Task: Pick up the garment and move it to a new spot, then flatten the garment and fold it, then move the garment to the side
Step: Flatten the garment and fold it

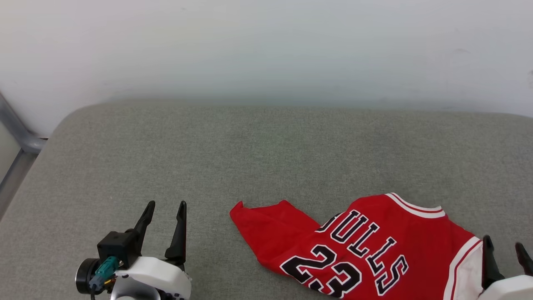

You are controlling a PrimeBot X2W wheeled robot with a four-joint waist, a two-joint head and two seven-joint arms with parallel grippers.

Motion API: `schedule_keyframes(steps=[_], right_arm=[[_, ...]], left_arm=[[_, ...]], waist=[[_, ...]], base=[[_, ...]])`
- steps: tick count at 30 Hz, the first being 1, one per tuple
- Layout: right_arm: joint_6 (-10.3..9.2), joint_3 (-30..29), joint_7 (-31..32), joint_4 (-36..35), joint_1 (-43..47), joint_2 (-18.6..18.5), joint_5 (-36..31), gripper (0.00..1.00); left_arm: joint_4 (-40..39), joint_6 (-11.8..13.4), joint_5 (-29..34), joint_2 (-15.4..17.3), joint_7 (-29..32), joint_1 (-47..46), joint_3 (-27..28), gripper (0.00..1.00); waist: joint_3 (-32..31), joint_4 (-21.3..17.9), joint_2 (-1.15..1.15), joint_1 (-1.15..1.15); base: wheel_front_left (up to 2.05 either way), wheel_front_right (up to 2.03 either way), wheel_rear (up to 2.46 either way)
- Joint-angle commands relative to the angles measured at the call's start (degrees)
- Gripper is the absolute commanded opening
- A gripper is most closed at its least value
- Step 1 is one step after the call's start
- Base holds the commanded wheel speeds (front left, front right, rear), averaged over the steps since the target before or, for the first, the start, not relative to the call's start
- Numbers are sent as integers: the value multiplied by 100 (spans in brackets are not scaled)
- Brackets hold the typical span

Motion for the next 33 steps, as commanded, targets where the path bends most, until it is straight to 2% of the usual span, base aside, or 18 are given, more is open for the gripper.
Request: schedule_keyframes(steps=[1, 5, 9, 20, 26, 33], right_arm=[[-4, 73, -89, -56, -77, 30, -53, 100], [-4, 459, -481, -345, 27, 46, -202, 100], [-4, 934, -571, -748, 191, 52, -187, 100], [-4, 1731, 75, -2200, 857, 50, -27, 100], [-4, 1855, 384, -2632, 971, 51, -3, 100], [-4, 1935, 578, -2827, 839, 51, -57, 100]], left_arm=[[14, 31, 21, 24, -12, 84, 17, 100], [14, 94, 47, 66, 20, 166, 9, 100], [-23, 115, 34, 109, 34, 209, 1, 100], [-143, 165, 149, 186, 129, 186, -143, 100], [-132, -162, 216, 183, 657, -265, -566, 100], [171, -740, 61, 64, 2015, -1103, -1274, 100]], waist=[[-43, -14, 0, 0], [-134, -41, 0, 0], [-207, -76, 0, 0], [-277, -193, 0, 0], [-191, -286, 0, 0], [26, -483, 0, 0]], base=[[0, 0, 0], [0, 0, 0], [0, 0, 0], [0, 0, 0], [0, 0, 0], [0, 0, 0]])
